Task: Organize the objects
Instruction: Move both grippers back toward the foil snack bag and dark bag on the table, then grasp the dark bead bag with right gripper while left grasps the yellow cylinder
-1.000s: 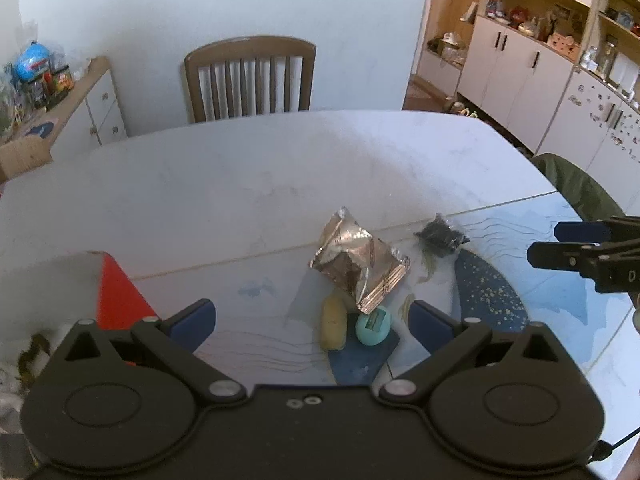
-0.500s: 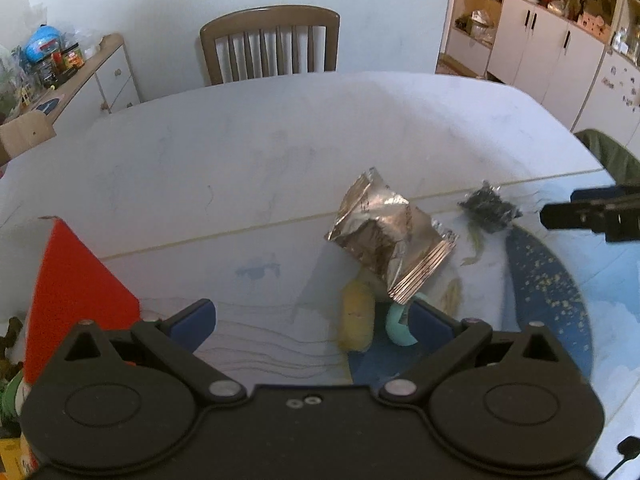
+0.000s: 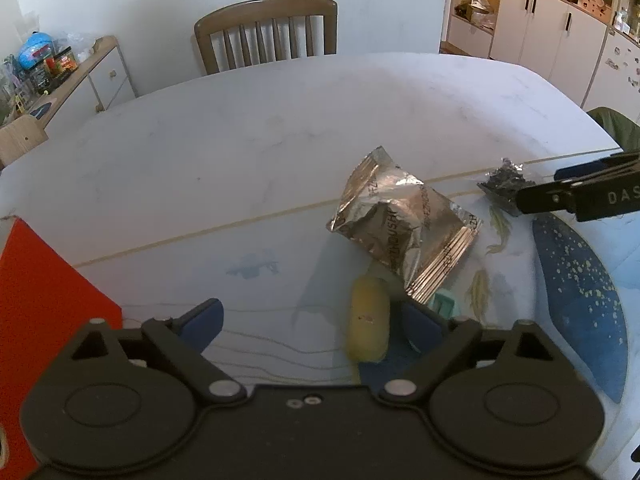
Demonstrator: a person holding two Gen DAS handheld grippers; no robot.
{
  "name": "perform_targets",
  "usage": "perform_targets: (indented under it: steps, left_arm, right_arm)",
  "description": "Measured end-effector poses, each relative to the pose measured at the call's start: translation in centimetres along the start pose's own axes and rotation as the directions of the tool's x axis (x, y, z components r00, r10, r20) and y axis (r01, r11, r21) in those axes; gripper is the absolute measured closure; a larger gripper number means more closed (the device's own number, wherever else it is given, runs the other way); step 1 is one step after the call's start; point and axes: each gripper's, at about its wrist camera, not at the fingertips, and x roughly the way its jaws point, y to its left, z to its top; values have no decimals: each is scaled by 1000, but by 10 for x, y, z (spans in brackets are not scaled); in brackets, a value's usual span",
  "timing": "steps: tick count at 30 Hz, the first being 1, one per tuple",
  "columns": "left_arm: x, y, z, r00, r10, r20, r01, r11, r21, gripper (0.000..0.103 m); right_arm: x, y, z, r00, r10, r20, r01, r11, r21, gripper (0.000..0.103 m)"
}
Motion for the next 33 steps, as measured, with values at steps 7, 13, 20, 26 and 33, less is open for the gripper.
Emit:
perform_targets:
  steps: [7, 13, 20, 26, 33]
  left_arm:
    - [1, -3, -5, 1000, 3, 1, -3, 1000, 27, 19]
    - [3, -10, -5, 1000, -4, 7, 4, 999, 46, 29]
    - [1, -17, -6, 1000, -23, 21, 22, 998, 66, 51]
    - [-1, -24, -7, 999, -46, 23, 44, 994, 99, 71]
    - [-1, -29, -5, 999, -53, 11, 52, 993, 103, 83]
  right_arm:
    - [10, 6, 1, 1000, -3, -4, 3, 1000, -18, 31]
    - [16, 7, 2, 1000, -10, -16, 10, 1000, -21, 41]
    - [19, 7, 1, 999, -24, -23, 23, 999, -28, 58]
    - [18, 8, 0, 1000, -17, -20, 16, 999, -28, 64]
    - [12, 8, -3, 1000, -10, -15, 10, 1000, -22, 70]
